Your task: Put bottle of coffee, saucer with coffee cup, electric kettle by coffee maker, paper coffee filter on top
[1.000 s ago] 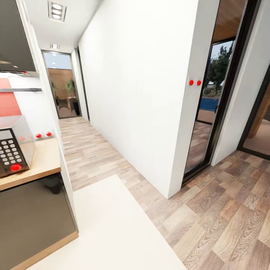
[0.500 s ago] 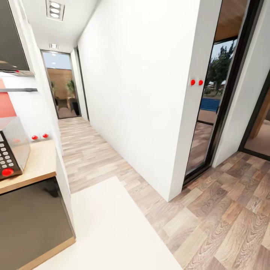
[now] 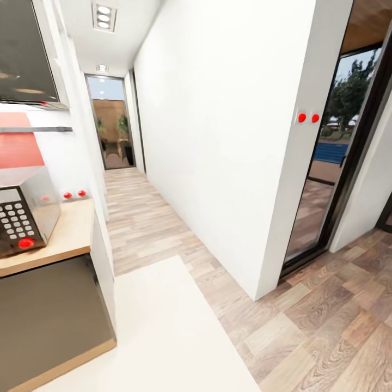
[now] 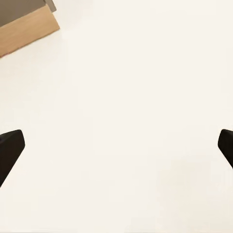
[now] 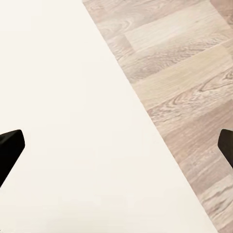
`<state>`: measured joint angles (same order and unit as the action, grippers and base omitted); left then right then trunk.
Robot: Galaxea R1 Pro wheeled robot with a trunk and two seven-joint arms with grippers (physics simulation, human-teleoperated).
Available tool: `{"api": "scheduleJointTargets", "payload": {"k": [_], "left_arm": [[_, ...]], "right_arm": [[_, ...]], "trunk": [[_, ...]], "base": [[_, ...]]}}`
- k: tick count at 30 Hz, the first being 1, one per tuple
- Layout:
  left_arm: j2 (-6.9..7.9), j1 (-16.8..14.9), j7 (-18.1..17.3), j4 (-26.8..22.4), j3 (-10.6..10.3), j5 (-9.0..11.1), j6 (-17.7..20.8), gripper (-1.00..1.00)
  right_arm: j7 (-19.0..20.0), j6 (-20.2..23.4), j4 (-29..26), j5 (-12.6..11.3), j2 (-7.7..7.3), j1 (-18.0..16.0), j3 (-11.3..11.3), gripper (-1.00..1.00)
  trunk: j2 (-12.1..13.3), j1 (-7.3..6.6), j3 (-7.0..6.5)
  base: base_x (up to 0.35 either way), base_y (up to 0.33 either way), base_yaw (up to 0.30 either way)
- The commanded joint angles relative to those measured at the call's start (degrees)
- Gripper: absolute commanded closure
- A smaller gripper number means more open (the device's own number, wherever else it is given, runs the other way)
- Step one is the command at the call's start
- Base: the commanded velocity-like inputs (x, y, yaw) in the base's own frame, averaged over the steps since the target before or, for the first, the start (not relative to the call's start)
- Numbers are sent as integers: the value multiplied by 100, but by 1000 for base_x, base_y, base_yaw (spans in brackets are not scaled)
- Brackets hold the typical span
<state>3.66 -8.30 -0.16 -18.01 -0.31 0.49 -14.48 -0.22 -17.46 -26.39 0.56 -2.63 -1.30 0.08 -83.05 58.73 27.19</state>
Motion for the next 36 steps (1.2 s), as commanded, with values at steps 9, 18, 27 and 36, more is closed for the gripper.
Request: {"api": "scheduleJointTargets", "payload": {"k": [9,18,27,36], "left_arm": [[45,-5,-2,3,13,783,-41,-100],[65,-5,-19,-26,-3,941,-46,-100],[69,-5,-4,-5,-4,894,-42,-100],[115,-5,-2,-1,-1,932,-39,-100]], "right_arm": [[-5,-17,10,6,-1,-2,1,-100],[-5,-19,11,14,-1,-2,1,-100],[-4,-12,11,14,1,-2,1,-100],[-5,-12,11,15,4,-2,1,-100]], "trunk": [[-3,0,30],[-3,0,58],[-3,0,89],[197,-110,30]], "base": [[1,-3,263],[0,0,263],[0,0,263],[0,0,263]]}}
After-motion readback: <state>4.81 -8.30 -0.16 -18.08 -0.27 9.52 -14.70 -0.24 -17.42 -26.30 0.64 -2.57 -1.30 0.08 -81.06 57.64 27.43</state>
